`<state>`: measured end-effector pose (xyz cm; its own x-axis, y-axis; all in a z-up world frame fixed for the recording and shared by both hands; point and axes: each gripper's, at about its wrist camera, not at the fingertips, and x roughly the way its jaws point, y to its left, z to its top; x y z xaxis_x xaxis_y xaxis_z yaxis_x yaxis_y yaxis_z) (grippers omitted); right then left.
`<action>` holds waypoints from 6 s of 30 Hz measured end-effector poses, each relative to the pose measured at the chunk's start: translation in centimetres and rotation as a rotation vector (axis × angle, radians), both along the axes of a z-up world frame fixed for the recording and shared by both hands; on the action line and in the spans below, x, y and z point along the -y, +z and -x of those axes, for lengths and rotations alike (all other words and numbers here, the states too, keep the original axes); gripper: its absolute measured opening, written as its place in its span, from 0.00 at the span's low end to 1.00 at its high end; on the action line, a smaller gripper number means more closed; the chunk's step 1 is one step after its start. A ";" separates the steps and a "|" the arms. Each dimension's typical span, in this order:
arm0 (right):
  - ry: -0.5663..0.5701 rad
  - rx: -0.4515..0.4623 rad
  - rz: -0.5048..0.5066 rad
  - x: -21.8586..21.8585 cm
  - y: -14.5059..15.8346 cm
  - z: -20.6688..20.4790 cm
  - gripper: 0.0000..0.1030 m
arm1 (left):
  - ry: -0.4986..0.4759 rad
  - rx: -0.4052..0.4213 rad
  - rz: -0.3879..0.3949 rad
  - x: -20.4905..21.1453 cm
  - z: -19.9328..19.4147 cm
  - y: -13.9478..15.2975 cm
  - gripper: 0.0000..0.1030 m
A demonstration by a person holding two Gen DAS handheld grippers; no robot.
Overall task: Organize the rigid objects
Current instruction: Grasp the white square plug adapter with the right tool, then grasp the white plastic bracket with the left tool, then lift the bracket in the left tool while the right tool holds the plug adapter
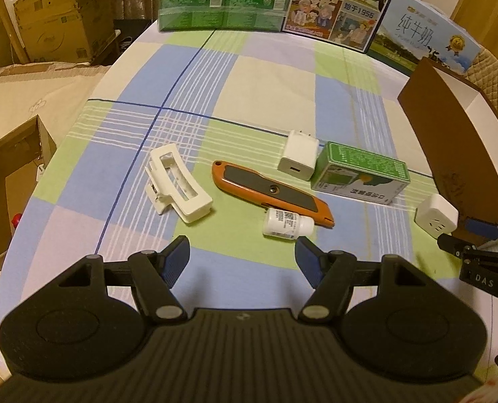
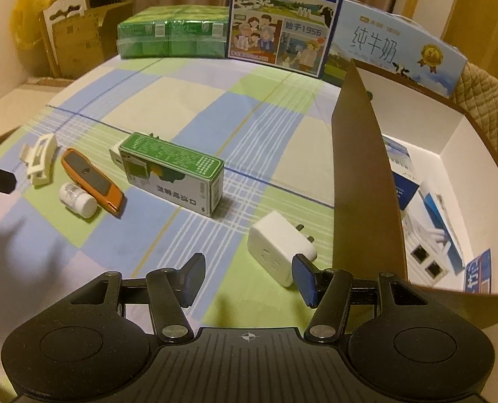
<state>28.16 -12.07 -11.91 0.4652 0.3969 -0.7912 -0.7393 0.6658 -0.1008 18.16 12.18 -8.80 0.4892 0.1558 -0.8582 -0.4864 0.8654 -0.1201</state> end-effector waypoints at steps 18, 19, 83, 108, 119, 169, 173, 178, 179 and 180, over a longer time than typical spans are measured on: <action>0.049 0.143 0.269 -3.2 -4.2 -2.4 0.36 | 0.044 -0.039 0.022 -2.2 -0.4 -2.1 0.63; 0.043 0.125 0.250 -2.8 -4.0 -2.7 0.30 | 0.044 -0.041 0.023 -2.3 -0.4 -2.2 0.63; -0.169 -0.127 -0.058 -1.9 -2.7 -3.0 0.23 | 0.031 -0.109 -0.094 -6.4 -4.0 -5.9 0.35; -0.107 -0.150 -0.030 1.3 -2.3 1.5 0.23 | -0.079 -0.118 -0.058 2.0 1.9 -5.5 0.35; -0.076 -0.153 -0.017 2.6 -2.2 3.4 0.23 | -0.184 -0.113 -0.045 6.1 1.7 -5.5 0.35; -0.071 -0.149 -0.080 3.9 -1.1 3.3 0.23 | -0.247 -0.090 -0.057 9.7 -0.8 -4.1 0.34; -0.063 -0.145 -0.086 3.9 -0.7 3.3 0.23 | -0.252 -0.082 -0.060 9.9 -1.0 -3.8 0.34; -0.059 -0.150 -0.080 4.1 -0.6 3.2 0.23 | -0.255 -0.078 -0.061 10.1 -1.1 -3.6 0.34; -0.058 -0.152 -0.080 4.2 -0.6 3.2 0.23 | -0.255 -0.079 -0.060 10.1 -1.1 -3.6 0.34; -0.048 -0.152 -0.076 4.2 -0.7 3.2 0.23 | -0.254 -0.080 -0.059 10.2 -1.1 -3.7 0.34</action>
<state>24.95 -16.25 -12.57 0.3626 0.4378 -0.8227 -0.7090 0.7025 0.0614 19.24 2.02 -12.47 0.4500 0.0874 -0.8887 -0.2585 0.9653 -0.0360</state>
